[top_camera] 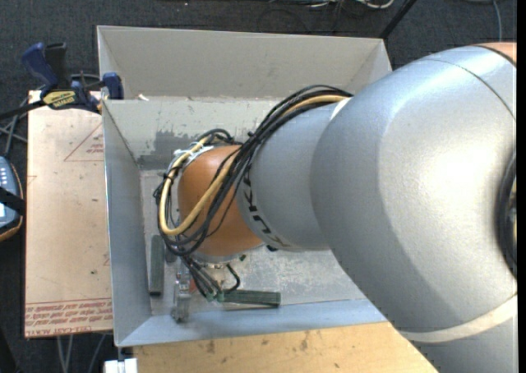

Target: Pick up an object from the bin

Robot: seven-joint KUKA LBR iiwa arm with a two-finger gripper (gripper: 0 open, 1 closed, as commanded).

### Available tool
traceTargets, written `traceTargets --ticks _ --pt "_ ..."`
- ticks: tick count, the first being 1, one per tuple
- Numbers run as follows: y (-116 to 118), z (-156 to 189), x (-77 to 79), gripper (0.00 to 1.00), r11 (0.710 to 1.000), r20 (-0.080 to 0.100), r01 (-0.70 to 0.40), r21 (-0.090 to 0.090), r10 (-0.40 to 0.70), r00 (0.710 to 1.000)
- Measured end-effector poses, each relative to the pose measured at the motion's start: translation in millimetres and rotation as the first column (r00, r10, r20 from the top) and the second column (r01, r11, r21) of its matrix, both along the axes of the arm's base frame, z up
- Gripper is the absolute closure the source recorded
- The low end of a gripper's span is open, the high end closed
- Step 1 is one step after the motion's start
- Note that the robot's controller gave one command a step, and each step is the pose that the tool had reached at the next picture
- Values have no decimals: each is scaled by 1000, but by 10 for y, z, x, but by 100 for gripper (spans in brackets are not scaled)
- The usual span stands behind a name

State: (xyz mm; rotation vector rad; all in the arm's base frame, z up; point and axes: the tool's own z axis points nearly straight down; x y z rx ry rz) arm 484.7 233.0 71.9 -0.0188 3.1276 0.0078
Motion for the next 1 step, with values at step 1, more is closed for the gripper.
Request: traceTargets --ticks 1 --pt "-2 -19 -36 100 1000 -13 -2 -3 2 1000"
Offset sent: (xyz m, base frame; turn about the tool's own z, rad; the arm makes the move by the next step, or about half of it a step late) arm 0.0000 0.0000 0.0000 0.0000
